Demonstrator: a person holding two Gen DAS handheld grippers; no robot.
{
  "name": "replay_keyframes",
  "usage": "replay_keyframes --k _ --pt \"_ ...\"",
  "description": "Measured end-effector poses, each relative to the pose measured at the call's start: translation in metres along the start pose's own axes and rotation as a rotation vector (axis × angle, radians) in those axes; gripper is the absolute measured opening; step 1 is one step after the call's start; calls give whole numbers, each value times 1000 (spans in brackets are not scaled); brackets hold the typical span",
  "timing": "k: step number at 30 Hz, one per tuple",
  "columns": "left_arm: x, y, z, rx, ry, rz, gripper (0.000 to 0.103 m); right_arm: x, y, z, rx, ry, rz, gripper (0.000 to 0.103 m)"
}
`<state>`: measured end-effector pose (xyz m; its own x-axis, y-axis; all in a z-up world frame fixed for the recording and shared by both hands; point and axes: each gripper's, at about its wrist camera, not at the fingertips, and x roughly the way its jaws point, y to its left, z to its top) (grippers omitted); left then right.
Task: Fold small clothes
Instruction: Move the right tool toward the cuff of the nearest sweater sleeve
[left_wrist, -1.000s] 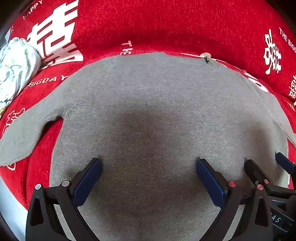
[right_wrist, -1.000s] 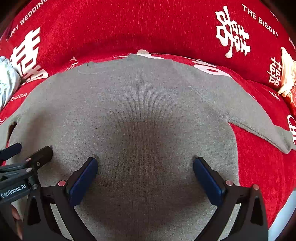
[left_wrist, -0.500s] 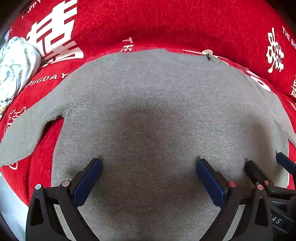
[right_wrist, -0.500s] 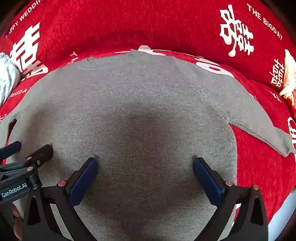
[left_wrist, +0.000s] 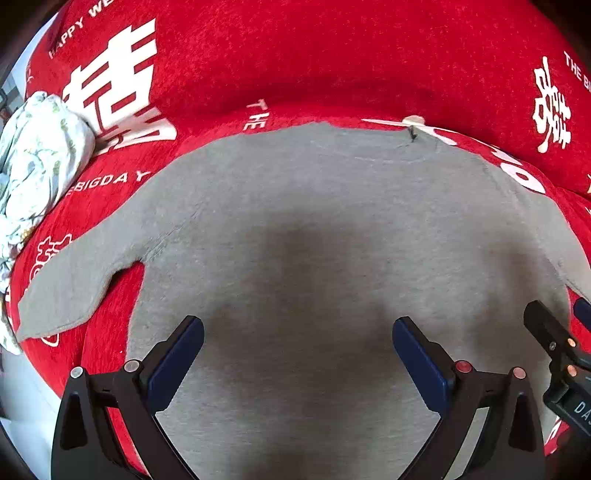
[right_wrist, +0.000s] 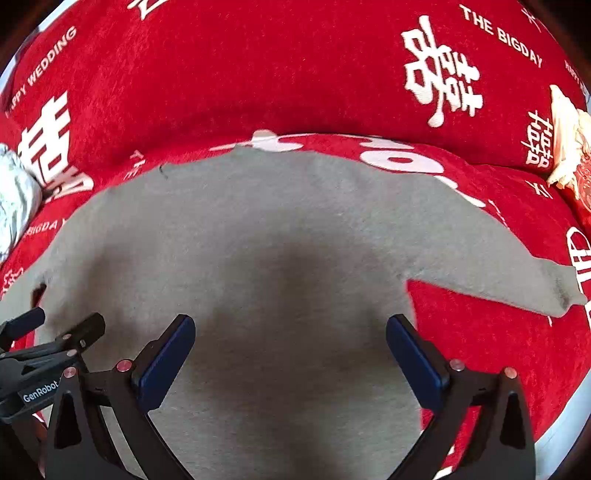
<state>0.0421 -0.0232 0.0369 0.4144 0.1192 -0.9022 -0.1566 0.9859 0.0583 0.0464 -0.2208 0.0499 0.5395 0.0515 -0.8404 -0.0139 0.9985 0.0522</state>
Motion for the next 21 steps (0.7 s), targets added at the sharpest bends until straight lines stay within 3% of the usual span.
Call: replay_keyframes --k 21 --pt "-8 -78 19 101 -15 -1 102 -5 -80 16 120 -35 -25 103"
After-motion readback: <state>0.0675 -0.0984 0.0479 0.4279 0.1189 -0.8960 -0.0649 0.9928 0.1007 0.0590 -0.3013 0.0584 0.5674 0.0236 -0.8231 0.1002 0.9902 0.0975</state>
